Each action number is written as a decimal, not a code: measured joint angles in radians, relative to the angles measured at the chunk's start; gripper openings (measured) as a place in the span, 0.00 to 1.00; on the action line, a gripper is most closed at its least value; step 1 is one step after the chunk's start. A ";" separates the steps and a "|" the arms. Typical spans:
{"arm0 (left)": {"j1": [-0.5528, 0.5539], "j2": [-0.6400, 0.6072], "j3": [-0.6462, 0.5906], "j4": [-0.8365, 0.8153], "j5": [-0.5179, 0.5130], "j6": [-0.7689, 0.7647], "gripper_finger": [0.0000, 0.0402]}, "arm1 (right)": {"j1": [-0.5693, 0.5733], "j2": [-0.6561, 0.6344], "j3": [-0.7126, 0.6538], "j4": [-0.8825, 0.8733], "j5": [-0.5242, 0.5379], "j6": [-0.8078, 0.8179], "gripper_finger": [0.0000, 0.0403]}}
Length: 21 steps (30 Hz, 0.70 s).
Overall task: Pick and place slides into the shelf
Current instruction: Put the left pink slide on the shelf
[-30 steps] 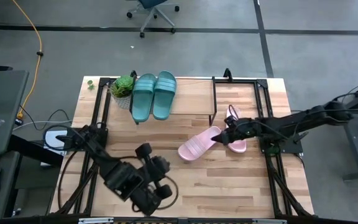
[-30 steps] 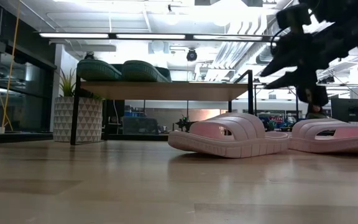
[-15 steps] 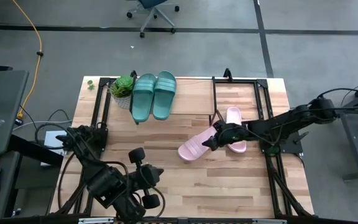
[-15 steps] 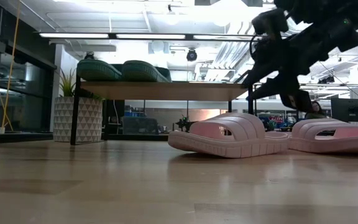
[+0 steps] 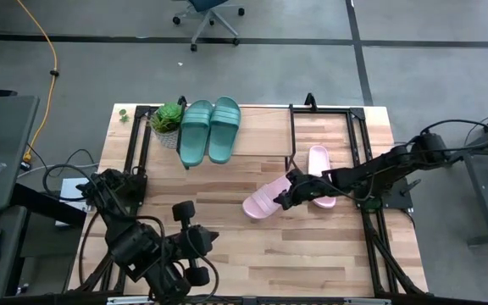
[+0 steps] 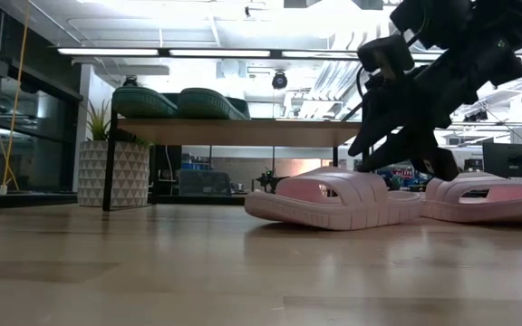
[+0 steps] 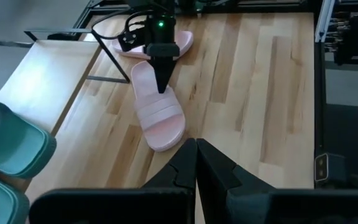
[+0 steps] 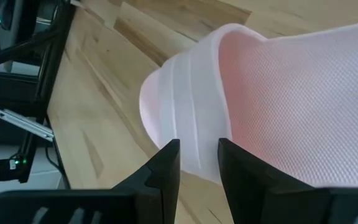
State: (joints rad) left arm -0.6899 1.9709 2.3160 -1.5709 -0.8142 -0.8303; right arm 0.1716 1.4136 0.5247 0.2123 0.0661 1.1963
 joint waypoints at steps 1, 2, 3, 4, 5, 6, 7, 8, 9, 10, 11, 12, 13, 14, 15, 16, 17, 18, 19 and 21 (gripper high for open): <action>0.000 0.000 0.000 0.000 0.002 0.000 0.00 | 0.002 0.000 0.000 -0.001 0.006 0.000 0.25; -0.001 0.000 0.000 0.000 0.003 0.000 0.00 | 0.004 -0.001 0.000 -0.001 0.015 0.000 0.25; -0.004 0.000 0.000 0.000 0.003 0.000 0.00 | 0.007 -0.002 0.000 -0.001 0.030 0.000 0.25; -0.004 0.000 0.000 0.000 0.002 0.000 0.00 | 0.007 -0.002 0.000 -0.002 0.040 0.001 0.25; -0.005 0.000 0.000 0.000 0.003 0.000 0.00 | 0.007 -0.002 0.000 -0.002 0.047 0.000 0.25; -0.006 0.000 0.000 0.000 0.007 0.000 0.00 | 0.007 -0.002 0.000 -0.003 0.049 0.000 0.25; -0.006 0.000 0.000 0.000 0.014 0.000 0.00 | 0.007 -0.002 0.000 -0.006 0.050 -0.003 0.25; -0.006 0.000 0.000 0.000 0.018 0.002 0.00 | 0.006 -0.003 0.000 -0.011 0.053 -0.004 0.25; -0.006 0.000 0.000 0.000 0.020 0.007 0.00 | 0.005 -0.003 0.000 -0.017 0.055 -0.004 0.25; -0.006 0.000 0.000 0.000 0.021 0.012 0.00 | 0.005 -0.003 0.000 -0.021 0.057 -0.004 0.25; -0.006 0.000 0.000 0.000 0.021 0.013 0.00 | 0.004 -0.003 0.000 -0.025 0.057 -0.005 0.25; -0.006 0.000 0.000 0.000 0.021 0.014 0.00 | 0.004 -0.003 0.000 -0.029 0.058 -0.006 0.25; -0.006 0.000 0.000 0.000 0.021 0.015 0.00 | 0.003 -0.003 0.000 -0.034 0.062 -0.007 0.25; -0.005 0.000 0.000 0.000 0.021 0.017 0.00 | 0.001 -0.003 0.000 -0.042 0.065 -0.009 0.25; -0.005 0.000 0.000 0.000 0.021 0.020 0.00 | -0.001 -0.002 0.000 -0.048 0.065 -0.010 0.25; -0.005 0.000 0.000 0.000 0.021 0.023 0.00 | -0.004 -0.002 0.000 -0.048 0.065 -0.011 0.25; -0.005 0.000 0.000 0.000 0.023 0.023 0.00 | -0.010 -0.005 0.000 -0.048 0.066 -0.014 0.25; -0.005 0.000 0.000 0.000 0.026 0.023 0.00 | -0.014 -0.010 0.000 -0.051 0.066 -0.021 0.25; -0.005 0.000 0.000 0.000 0.029 0.023 0.00 | -0.019 -0.014 0.000 -0.052 0.066 -0.025 0.25; -0.005 0.000 0.000 0.000 0.032 0.023 0.00 | -0.029 -0.026 0.000 -0.056 0.067 -0.027 0.25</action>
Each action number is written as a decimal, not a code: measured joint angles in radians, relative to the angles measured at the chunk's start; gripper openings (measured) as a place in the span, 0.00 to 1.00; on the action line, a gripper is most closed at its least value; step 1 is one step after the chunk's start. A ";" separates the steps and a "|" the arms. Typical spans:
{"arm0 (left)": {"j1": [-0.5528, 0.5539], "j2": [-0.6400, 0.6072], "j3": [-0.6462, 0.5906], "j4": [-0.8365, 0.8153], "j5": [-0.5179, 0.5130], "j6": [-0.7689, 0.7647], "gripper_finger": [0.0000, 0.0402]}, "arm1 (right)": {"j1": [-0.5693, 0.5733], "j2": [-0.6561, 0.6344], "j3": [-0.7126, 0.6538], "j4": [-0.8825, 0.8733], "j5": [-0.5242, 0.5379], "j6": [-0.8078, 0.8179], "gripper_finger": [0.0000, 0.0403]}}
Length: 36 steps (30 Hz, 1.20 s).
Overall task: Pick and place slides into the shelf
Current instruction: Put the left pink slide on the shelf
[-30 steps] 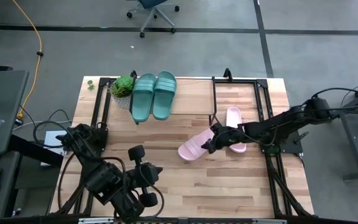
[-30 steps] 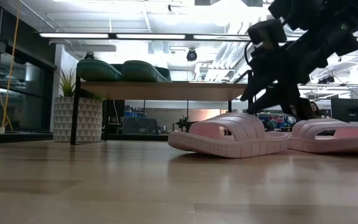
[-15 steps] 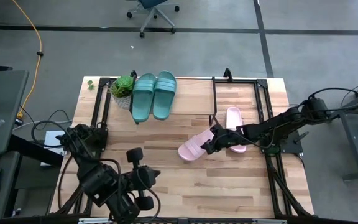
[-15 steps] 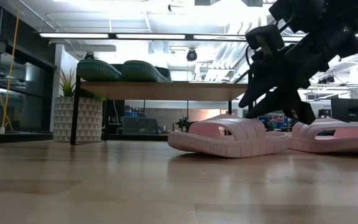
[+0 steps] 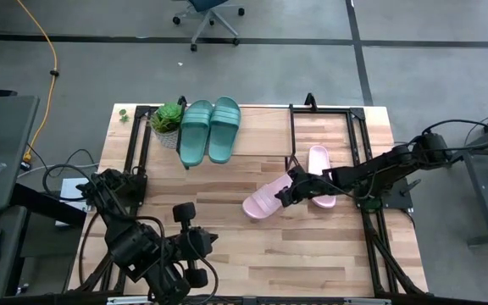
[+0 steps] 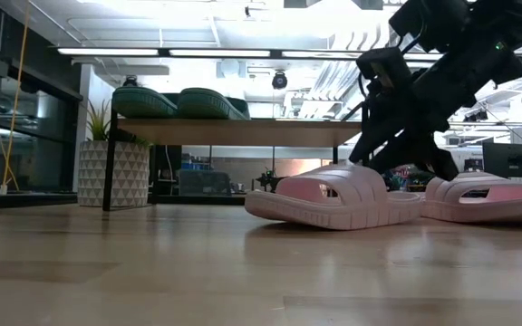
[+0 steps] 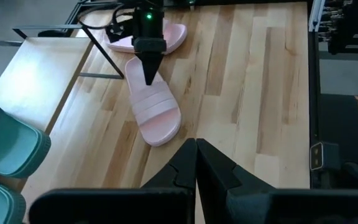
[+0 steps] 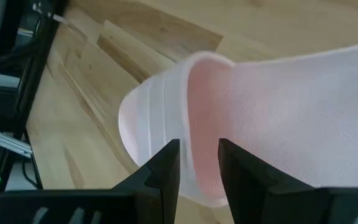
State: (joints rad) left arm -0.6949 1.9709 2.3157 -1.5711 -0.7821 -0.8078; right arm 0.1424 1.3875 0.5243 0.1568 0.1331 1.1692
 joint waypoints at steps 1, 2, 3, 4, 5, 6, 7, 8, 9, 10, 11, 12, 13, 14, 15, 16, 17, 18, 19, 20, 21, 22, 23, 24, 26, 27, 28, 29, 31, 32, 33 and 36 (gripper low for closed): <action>0.000 0.000 0.000 0.000 0.000 0.000 0.00 | -0.004 -0.005 0.000 0.000 -0.002 -0.001 0.25; 0.000 0.000 0.000 0.000 0.000 0.000 0.00 | -0.006 -0.008 0.000 0.002 -0.007 0.000 0.25; 0.000 0.000 0.000 0.000 0.000 0.000 0.00 | -0.006 -0.008 0.000 0.001 -0.012 0.001 0.25; 0.001 0.000 0.000 0.000 0.000 0.000 0.00 | -0.005 -0.007 0.000 -0.001 -0.017 0.001 0.25; 0.001 0.000 0.000 0.000 0.000 0.000 0.00 | 0.000 -0.007 0.000 -0.001 -0.023 0.001 0.25; 0.001 0.000 0.000 0.000 0.000 0.000 0.00 | 0.005 -0.005 0.000 -0.001 -0.025 0.004 0.25; 0.001 0.000 0.000 0.000 0.000 0.001 0.00 | 0.009 -0.001 0.000 -0.005 -0.025 0.006 0.25; 0.001 0.000 0.000 0.000 0.000 0.002 0.00 | 0.012 0.000 0.000 -0.011 -0.025 0.006 0.25; 0.001 0.000 0.000 0.000 0.000 0.003 0.00 | 0.012 0.000 0.000 -0.012 -0.025 0.008 0.25; 0.001 0.000 0.000 0.000 0.000 0.003 0.00 | 0.011 -0.001 0.000 -0.008 -0.024 0.009 0.25; 0.001 0.000 0.000 0.000 0.000 0.003 0.00 | 0.010 -0.001 0.000 -0.007 -0.024 0.009 0.25; 0.001 0.000 0.000 0.000 0.000 0.004 0.00 | 0.010 -0.001 0.000 -0.007 -0.024 0.009 0.25; 0.001 0.000 0.000 0.000 0.000 0.007 0.00 | 0.010 -0.001 -0.001 -0.007 -0.024 0.009 0.25; 0.001 0.000 0.000 0.000 0.000 0.013 0.00 | 0.011 -0.001 -0.001 -0.006 -0.026 0.009 0.25; 0.001 0.000 0.000 0.000 0.000 0.016 0.00 | 0.011 -0.001 -0.001 -0.006 -0.026 0.009 0.25; 0.001 0.000 0.000 0.000 0.000 0.016 0.00 | 0.011 -0.001 0.000 -0.006 -0.027 0.010 0.25; 0.001 0.000 0.000 0.000 0.000 0.016 0.00 | 0.011 -0.001 0.000 -0.003 -0.028 0.012 0.25; 0.001 0.000 0.000 0.000 0.000 0.016 0.00 | 0.011 -0.001 0.000 0.002 -0.029 0.012 0.25; 0.001 0.000 0.000 0.000 0.000 0.016 0.00 | 0.011 -0.001 -0.001 0.007 -0.029 0.012 0.25; 0.001 0.000 0.000 0.000 0.000 0.017 0.00 | 0.013 -0.001 -0.001 0.013 -0.032 0.012 0.25; 0.001 0.000 0.000 0.000 0.000 0.017 0.00 | 0.015 -0.001 -0.001 0.019 -0.029 0.012 0.25; 0.001 0.001 0.000 0.000 -0.001 0.018 0.00 | 0.019 -0.001 0.000 0.025 -0.027 0.012 0.25; 0.001 0.001 0.000 0.000 -0.001 0.018 0.00 | 0.023 -0.001 -0.001 0.027 -0.023 0.014 0.25; 0.001 0.001 0.000 0.000 -0.001 0.018 0.00 | 0.027 0.000 0.000 0.027 -0.019 0.022 0.25; 0.001 0.001 0.000 0.000 -0.001 0.024 0.00 | 0.037 0.010 0.000 0.030 -0.012 0.033 0.25; 0.001 0.001 0.000 0.000 -0.001 0.027 0.00 | 0.043 0.018 0.000 0.030 -0.012 0.039 0.25; 0.001 0.001 0.000 0.000 -0.001 0.031 0.00 | 0.048 0.029 -0.001 0.033 -0.012 0.046 0.25; 0.001 0.001 0.000 0.000 -0.002 0.035 0.00 | 0.055 0.039 0.000 0.037 -0.013 0.052 0.25; 0.001 0.001 0.000 0.000 -0.004 0.042 0.00 | 0.065 0.060 -0.001 0.066 -0.013 0.055 0.25; 0.001 0.001 0.000 0.000 -0.004 0.043 0.00 | 0.070 0.069 -0.001 0.088 -0.017 0.057 0.25; 0.001 0.001 0.000 0.000 -0.004 0.044 0.00 | 0.073 0.077 -0.001 0.117 -0.017 0.057 0.25; 0.001 0.001 0.000 0.000 -0.004 0.045 0.00 | 0.080 0.095 0.002 0.162 -0.019 0.063 0.25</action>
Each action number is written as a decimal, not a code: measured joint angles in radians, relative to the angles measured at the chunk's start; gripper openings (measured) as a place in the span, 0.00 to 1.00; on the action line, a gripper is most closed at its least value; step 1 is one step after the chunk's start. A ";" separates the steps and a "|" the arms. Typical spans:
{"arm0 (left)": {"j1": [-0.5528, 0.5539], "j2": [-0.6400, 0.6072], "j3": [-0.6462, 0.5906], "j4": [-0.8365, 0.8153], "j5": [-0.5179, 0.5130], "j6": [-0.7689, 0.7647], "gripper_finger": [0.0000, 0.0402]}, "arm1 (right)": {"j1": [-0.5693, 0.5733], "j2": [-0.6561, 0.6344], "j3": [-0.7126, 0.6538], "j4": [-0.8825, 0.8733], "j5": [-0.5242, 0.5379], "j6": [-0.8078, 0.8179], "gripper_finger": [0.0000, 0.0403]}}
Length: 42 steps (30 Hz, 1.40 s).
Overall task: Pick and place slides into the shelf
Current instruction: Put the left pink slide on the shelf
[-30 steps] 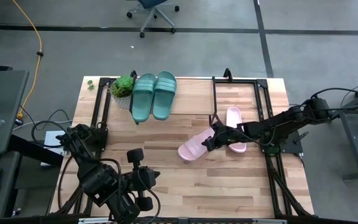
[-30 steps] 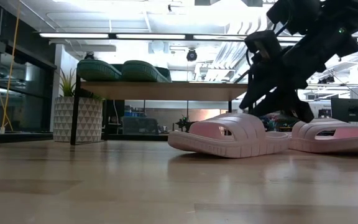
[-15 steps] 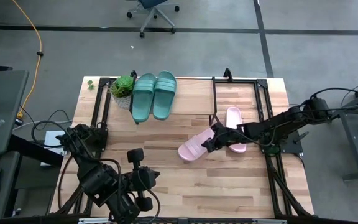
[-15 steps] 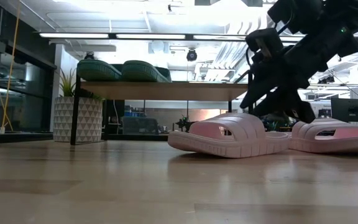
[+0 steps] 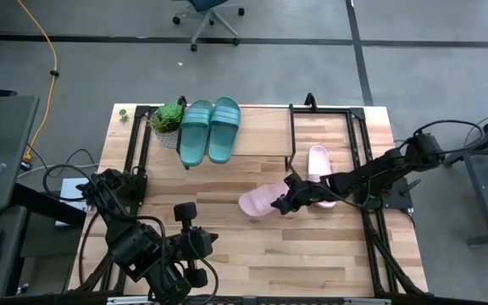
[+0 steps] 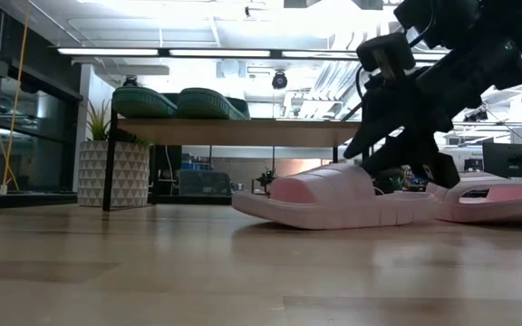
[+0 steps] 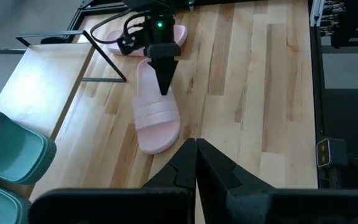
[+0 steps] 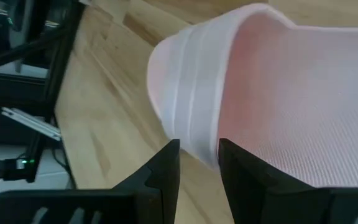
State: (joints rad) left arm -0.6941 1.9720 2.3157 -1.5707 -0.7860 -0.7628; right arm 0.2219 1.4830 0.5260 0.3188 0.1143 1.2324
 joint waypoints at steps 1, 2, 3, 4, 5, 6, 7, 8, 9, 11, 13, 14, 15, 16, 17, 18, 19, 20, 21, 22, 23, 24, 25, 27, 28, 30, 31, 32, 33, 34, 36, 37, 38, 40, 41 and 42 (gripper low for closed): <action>0.000 0.000 0.000 0.000 0.000 0.000 0.00 | 0.002 0.007 0.005 -0.005 -0.004 0.001 0.25; 0.000 0.000 0.000 0.000 0.000 0.000 0.00 | 0.004 0.015 0.012 -0.009 -0.010 0.001 0.25; 0.000 0.000 0.000 0.000 0.000 0.000 0.00 | 0.008 0.024 0.020 -0.009 -0.010 0.001 0.25; -0.001 0.000 0.000 0.000 0.000 0.000 0.00 | 0.011 0.036 0.031 -0.010 -0.014 0.001 0.25; -0.001 0.000 0.000 0.000 0.000 0.000 0.00 | 0.015 0.046 0.041 -0.009 -0.017 0.001 0.25; -0.001 0.000 0.000 0.000 0.000 0.000 0.00 | 0.017 0.057 0.053 -0.010 -0.017 0.001 0.25; -0.001 0.000 0.000 0.000 0.000 0.001 0.00 | 0.020 0.073 0.069 -0.011 -0.017 0.000 0.25; -0.001 0.000 0.000 0.000 0.000 0.007 0.00 | 0.021 0.087 0.084 -0.010 -0.017 -0.002 0.25; -0.001 0.000 0.000 0.000 0.000 0.009 0.00 | 0.022 0.101 0.099 -0.011 -0.017 -0.007 0.25; -0.001 0.000 0.000 0.000 0.000 0.011 0.00 | 0.021 0.136 0.135 -0.015 -0.019 -0.018 0.25; -0.001 0.000 0.000 0.000 0.000 0.011 0.00 | 0.021 0.166 0.168 -0.030 -0.018 -0.019 0.25; -0.001 0.000 0.000 0.000 0.001 0.012 0.00 | 0.021 0.181 0.182 -0.039 -0.016 -0.018 0.25; -0.001 0.000 0.000 0.000 0.005 0.017 0.00 | 0.021 0.195 0.196 -0.043 -0.009 -0.013 0.25; -0.001 0.000 0.000 0.000 0.008 0.019 0.00 | 0.021 0.205 0.206 -0.044 -0.002 -0.003 0.25; -0.001 0.000 0.000 0.000 0.010 0.020 0.00 | 0.021 0.214 0.217 -0.046 0.007 0.003 0.25; -0.001 0.000 0.000 0.000 0.011 0.022 0.00 | 0.021 0.221 0.228 -0.046 0.017 0.009 0.25; -0.001 0.000 0.000 0.000 0.012 0.022 0.00 | 0.021 0.226 0.235 -0.045 0.029 0.017 0.25; -0.001 0.000 0.000 0.000 0.013 0.022 0.00 | 0.021 0.227 0.240 -0.045 0.042 0.021 0.25; -0.001 0.000 0.000 0.000 0.012 0.022 0.00 | 0.021 0.228 0.245 -0.046 0.056 0.024 0.25; -0.001 0.000 0.000 0.000 0.013 0.024 0.00 | 0.021 0.228 0.248 -0.046 0.069 0.025 0.25; -0.001 0.000 0.000 0.000 0.014 0.024 0.00 | 0.021 0.228 0.248 -0.045 0.076 0.025 0.25; -0.001 0.000 0.000 0.000 0.014 0.024 0.00 | 0.021 0.228 0.248 -0.046 0.080 0.025 0.24; -0.001 0.000 0.000 0.000 0.015 0.025 0.00 | 0.021 0.228 0.248 -0.047 0.084 0.030 0.24; -0.001 0.000 0.000 0.000 0.015 0.026 0.00 | 0.021 0.228 0.249 -0.056 0.090 0.048 0.24; -0.001 0.000 0.000 0.000 0.015 0.026 0.00 | 0.021 0.228 0.249 -0.065 0.097 0.051 0.24; -0.002 0.000 0.000 0.000 0.015 0.026 0.00 | 0.021 0.228 0.249 -0.071 0.108 0.052 0.24; -0.002 0.000 0.000 0.000 0.015 0.026 0.00 | 0.021 0.228 0.249 -0.070 0.117 0.058 0.24; -0.003 0.000 0.000 0.000 0.016 0.026 0.00 | 0.021 0.228 0.249 -0.070 0.125 0.071 0.24; -0.003 0.000 0.000 0.000 0.016 0.026 0.00 | 0.021 0.228 0.249 -0.071 0.138 0.079 0.24; -0.003 0.000 0.000 0.000 0.017 0.026 0.00 | 0.021 0.228 0.249 -0.071 0.151 0.092 0.24; -0.003 0.000 0.000 0.000 0.017 0.026 0.00 | 0.021 0.228 0.249 -0.070 0.178 0.122 0.24; -0.003 0.000 0.000 0.000 0.018 0.026 0.00 | 0.021 0.228 0.249 -0.070 0.189 0.134 0.24; -0.003 0.000 0.000 0.000 0.019 0.026 0.00 | 0.021 0.228 0.249 -0.070 0.199 0.145 0.24; -0.003 0.000 0.000 0.000 0.019 0.026 0.00 | 0.021 0.228 0.249 -0.071 0.219 0.171 0.24; -0.003 0.000 0.000 0.000 0.019 0.026 0.00 | 0.021 0.228 0.249 -0.073 0.229 0.182 0.24; -0.003 0.000 0.000 0.000 0.019 0.026 0.00 | 0.021 0.228 0.249 -0.073 0.237 0.189 0.24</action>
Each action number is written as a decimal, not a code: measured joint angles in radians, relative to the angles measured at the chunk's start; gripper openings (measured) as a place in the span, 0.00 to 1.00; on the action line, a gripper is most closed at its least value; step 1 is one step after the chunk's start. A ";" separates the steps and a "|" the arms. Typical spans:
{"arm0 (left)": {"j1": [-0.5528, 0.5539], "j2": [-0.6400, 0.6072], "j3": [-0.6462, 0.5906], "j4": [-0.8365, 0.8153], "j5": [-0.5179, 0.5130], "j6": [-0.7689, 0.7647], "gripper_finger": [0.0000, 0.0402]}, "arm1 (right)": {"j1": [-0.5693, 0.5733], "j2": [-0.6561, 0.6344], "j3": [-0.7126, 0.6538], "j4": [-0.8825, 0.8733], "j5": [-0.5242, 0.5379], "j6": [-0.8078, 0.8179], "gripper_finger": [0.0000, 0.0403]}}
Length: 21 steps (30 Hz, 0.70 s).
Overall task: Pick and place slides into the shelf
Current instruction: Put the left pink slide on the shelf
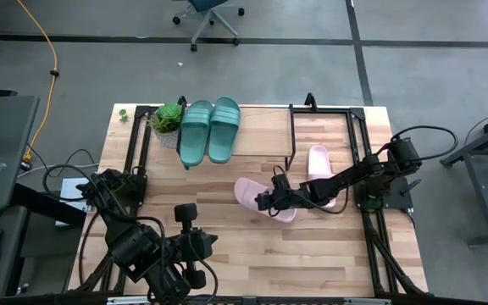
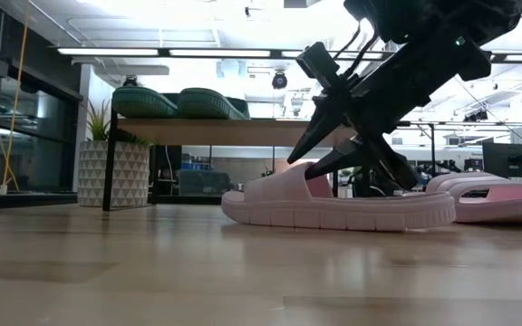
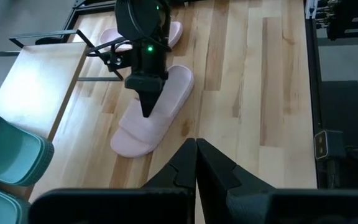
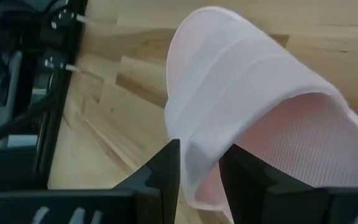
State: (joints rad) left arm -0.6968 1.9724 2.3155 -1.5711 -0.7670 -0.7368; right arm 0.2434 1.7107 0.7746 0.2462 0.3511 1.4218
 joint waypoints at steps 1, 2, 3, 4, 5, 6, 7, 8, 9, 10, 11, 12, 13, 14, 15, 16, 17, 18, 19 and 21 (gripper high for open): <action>0.000 0.000 0.000 0.000 0.000 0.000 0.00 | 0.000 0.000 0.000 0.000 0.010 0.009 0.24; 0.000 0.000 0.000 0.000 0.000 0.000 0.00 | 0.000 0.000 0.000 -0.001 0.017 0.015 0.24; 0.000 0.000 0.000 0.000 0.000 0.001 0.00 | 0.000 0.000 0.000 -0.001 0.022 0.020 0.24; 0.000 0.000 0.000 0.000 0.000 0.005 0.00 | 0.000 0.000 0.000 -0.001 0.029 0.024 0.24; 0.000 0.000 0.000 0.000 0.000 0.007 0.00 | 0.000 0.000 0.000 -0.002 0.036 0.037 0.24; 0.000 0.000 0.000 0.000 0.000 0.008 0.00 | 0.000 0.000 0.000 -0.002 0.043 0.042 0.24; 0.000 0.000 0.000 0.000 0.000 0.008 0.00 | 0.000 0.000 0.000 -0.002 0.050 0.045 0.24; 0.000 0.000 0.000 0.000 0.000 0.008 0.00 | 0.000 0.000 0.000 -0.002 0.060 0.049 0.24; 0.000 0.000 0.000 0.000 0.000 0.008 0.00 | 0.000 0.000 0.000 -0.002 0.067 0.059 0.24; 0.000 0.000 0.000 0.000 0.000 0.008 0.00 | 0.000 0.000 0.000 -0.002 0.073 0.066 0.24; 0.000 0.000 0.000 0.000 0.000 0.008 0.00 | 0.000 0.000 0.000 -0.002 0.081 0.072 0.24; 0.000 0.000 0.000 0.000 0.000 0.008 0.00 | 0.000 0.000 0.000 -0.002 0.089 0.082 0.24; 0.000 0.000 0.000 0.000 0.000 0.008 0.00 | 0.000 0.000 0.000 -0.002 0.098 0.092 0.24; 0.000 0.000 0.000 0.000 0.000 0.010 0.00 | 0.000 0.000 0.000 -0.002 0.107 0.100 0.24; 0.000 0.000 0.000 0.000 0.000 0.011 0.00 | 0.000 0.000 0.000 -0.002 0.114 0.105 0.24; 0.000 0.000 0.000 0.000 0.000 0.011 0.00 | 0.000 0.000 0.000 -0.002 0.120 0.108 0.24; 0.000 0.000 0.000 0.000 0.000 0.011 0.00 | 0.000 0.000 0.000 -0.002 0.122 0.110 0.23; 0.000 0.000 0.000 0.000 0.000 0.011 0.00 | -0.001 0.000 0.000 -0.002 0.123 0.112 0.22; 0.000 0.000 0.000 0.000 0.000 0.011 0.00 | -0.001 0.000 0.000 -0.002 0.123 0.112 0.20; 0.000 0.000 0.000 0.000 0.000 0.014 0.00 | 0.000 0.000 0.000 -0.002 0.123 0.112 0.15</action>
State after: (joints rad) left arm -0.6968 1.9724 2.3154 -1.5710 -0.7666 -0.7227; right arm 0.2432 1.7107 0.7742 0.2443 0.4740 1.5336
